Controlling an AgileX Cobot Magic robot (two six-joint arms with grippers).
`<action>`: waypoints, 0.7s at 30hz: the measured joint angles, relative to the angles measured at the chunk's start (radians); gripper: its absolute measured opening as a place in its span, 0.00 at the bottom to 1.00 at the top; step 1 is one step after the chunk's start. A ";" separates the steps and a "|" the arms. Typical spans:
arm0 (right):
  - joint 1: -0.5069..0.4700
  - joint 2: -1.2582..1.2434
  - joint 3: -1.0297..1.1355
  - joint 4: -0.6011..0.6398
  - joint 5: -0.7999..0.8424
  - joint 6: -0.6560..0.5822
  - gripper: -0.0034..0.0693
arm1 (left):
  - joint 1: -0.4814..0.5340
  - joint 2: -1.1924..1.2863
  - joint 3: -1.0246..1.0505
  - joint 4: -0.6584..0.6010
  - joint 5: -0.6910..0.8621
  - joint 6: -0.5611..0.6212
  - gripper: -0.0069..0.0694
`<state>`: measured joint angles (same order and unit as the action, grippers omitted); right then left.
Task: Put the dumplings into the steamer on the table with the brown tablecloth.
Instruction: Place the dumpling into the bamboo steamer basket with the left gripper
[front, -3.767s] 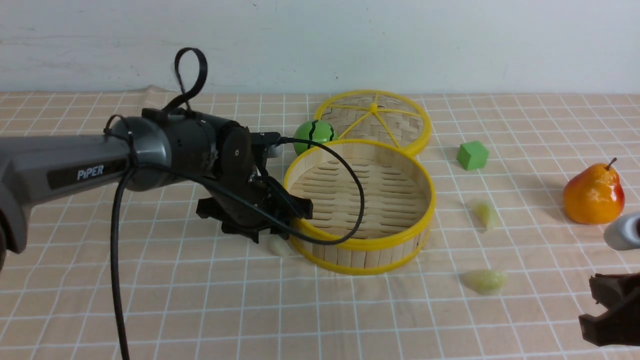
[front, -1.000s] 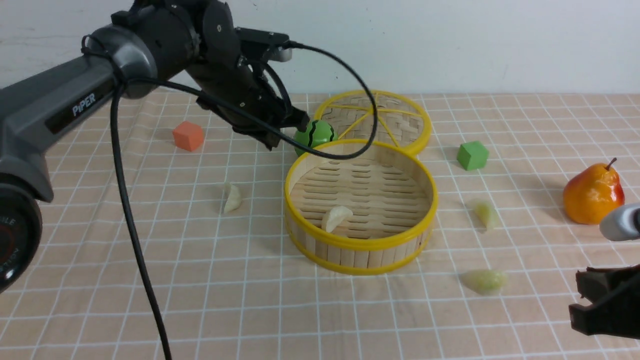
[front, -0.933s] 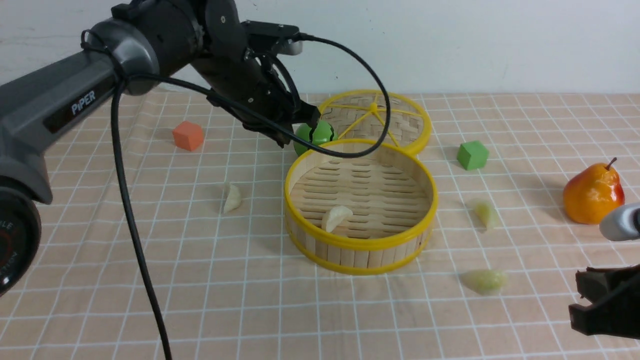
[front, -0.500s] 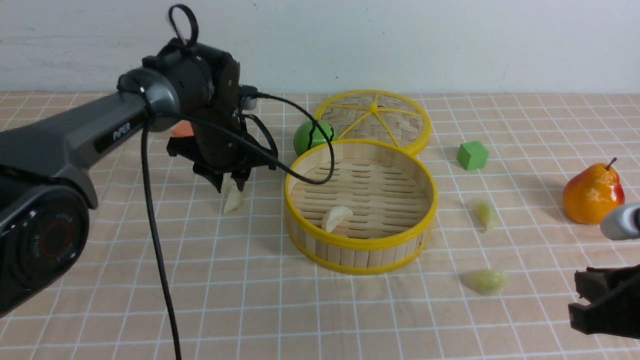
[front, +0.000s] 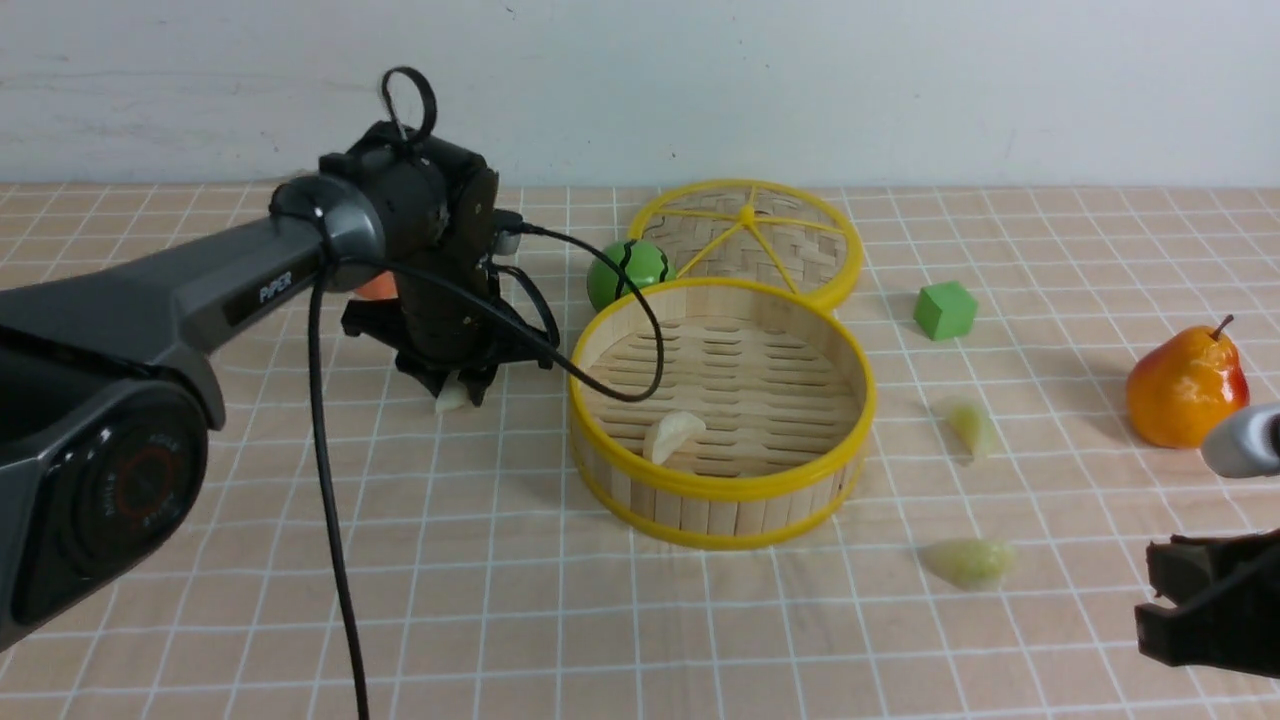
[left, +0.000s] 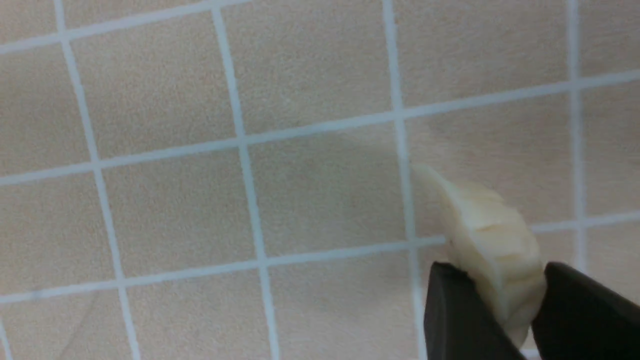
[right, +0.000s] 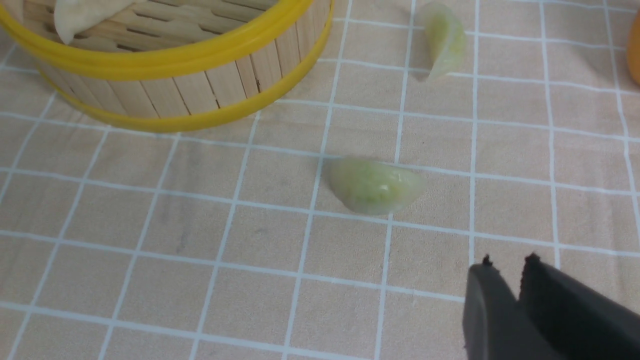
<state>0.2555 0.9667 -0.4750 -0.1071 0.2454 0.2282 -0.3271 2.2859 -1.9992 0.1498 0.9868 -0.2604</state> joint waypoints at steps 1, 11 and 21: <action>0.000 0.000 0.000 0.001 0.000 0.000 0.19 | -0.006 -0.020 -0.003 -0.033 -0.004 0.020 0.35; 0.000 0.027 0.000 0.001 -0.001 0.000 0.19 | -0.120 -0.064 -0.033 -0.423 -0.187 0.324 0.35; 0.000 0.040 -0.007 0.046 0.064 -0.032 0.19 | -0.161 0.035 -0.024 -0.281 -0.291 0.267 0.66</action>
<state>0.2555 1.0067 -0.4824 -0.0612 0.3094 0.1957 -0.4878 2.3207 -2.0231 -0.1315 0.6955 0.0065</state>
